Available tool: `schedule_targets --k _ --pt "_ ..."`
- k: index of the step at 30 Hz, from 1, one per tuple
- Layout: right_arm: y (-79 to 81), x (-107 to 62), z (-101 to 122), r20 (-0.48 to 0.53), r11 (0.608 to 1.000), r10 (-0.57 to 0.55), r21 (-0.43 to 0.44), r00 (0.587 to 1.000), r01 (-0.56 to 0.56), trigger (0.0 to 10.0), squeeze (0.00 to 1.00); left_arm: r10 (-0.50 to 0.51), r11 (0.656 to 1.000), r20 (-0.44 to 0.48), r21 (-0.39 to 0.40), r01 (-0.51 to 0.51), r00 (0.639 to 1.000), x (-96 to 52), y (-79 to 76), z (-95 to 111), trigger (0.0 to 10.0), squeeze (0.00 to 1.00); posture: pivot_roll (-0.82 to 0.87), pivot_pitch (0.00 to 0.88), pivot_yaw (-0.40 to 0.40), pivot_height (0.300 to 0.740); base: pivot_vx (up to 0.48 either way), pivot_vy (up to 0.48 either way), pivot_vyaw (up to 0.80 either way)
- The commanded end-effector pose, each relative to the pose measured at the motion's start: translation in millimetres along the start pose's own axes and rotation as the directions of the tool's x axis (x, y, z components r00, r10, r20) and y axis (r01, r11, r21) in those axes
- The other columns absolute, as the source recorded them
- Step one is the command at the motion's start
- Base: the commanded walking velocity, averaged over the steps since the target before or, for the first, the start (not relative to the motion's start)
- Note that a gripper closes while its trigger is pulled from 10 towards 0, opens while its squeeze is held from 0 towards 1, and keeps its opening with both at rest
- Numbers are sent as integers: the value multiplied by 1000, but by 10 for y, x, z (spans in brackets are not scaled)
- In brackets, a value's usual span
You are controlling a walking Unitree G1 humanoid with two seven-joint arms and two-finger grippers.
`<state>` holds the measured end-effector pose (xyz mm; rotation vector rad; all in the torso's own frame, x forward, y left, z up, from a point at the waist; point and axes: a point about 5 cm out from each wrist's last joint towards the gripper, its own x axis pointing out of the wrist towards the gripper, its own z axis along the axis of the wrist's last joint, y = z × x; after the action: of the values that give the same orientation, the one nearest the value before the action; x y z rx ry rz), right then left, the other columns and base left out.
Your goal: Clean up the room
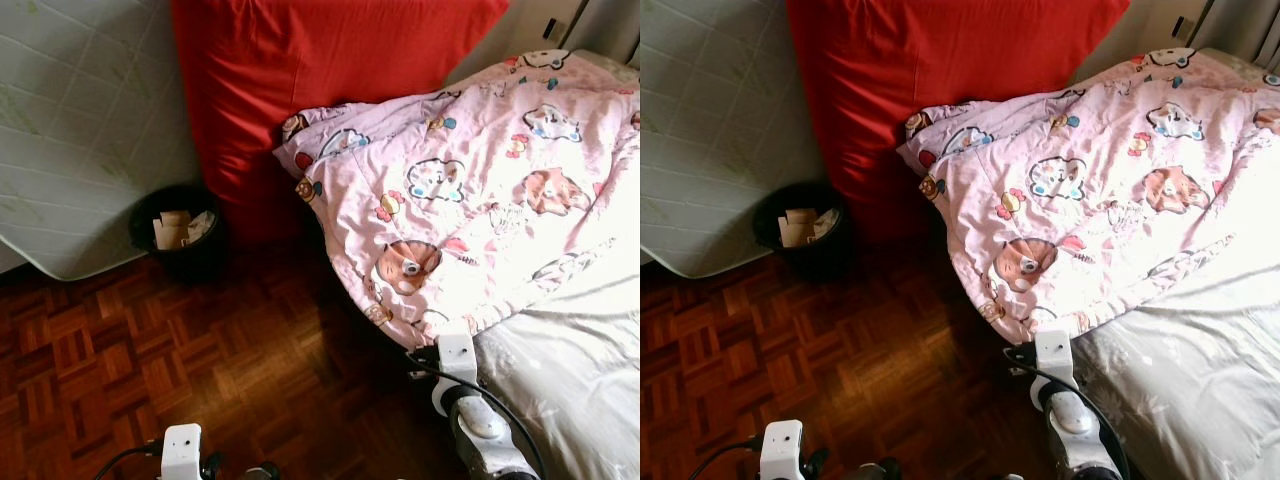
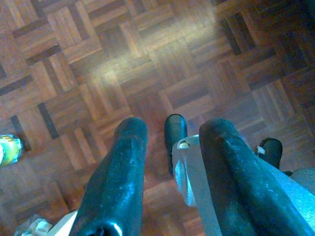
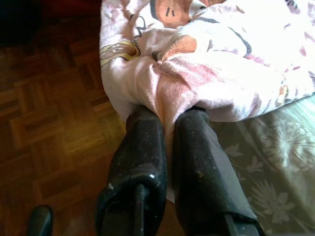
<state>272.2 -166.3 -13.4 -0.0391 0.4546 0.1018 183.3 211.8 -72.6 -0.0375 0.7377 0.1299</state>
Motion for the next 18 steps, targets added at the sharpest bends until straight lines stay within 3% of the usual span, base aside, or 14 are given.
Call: schedule_targets --k 1,2,3,18 --pt "31 -21 -81 -33 1000 11 4 999 -11 10000 0 3 1000 -29 1 -3 1000 -37 3 -100 10000 0 79 193 -19 740 0 0 0" --pt "37 -21 -82 -33 1000 13 6 999 -13 10000 137 3 1000 -27 1 -3 1000 -35 -1 -93 10000 0 80 192 -19 740 0 0 0" --pt "61 -18 -78 -26 999 29 18 999 -29 10000 1000 2 1000 -22 2 -2 1000 -31 -8 -82 10000 0 78 192 -18 740 0 0 0" --pt "90 -66 -251 -107 994 96 58 990 -90 10000 1000 -3 1000 -13 8 3 1000 -23 -20 -58 10000 0 74 187 -19 740 0 0 0"
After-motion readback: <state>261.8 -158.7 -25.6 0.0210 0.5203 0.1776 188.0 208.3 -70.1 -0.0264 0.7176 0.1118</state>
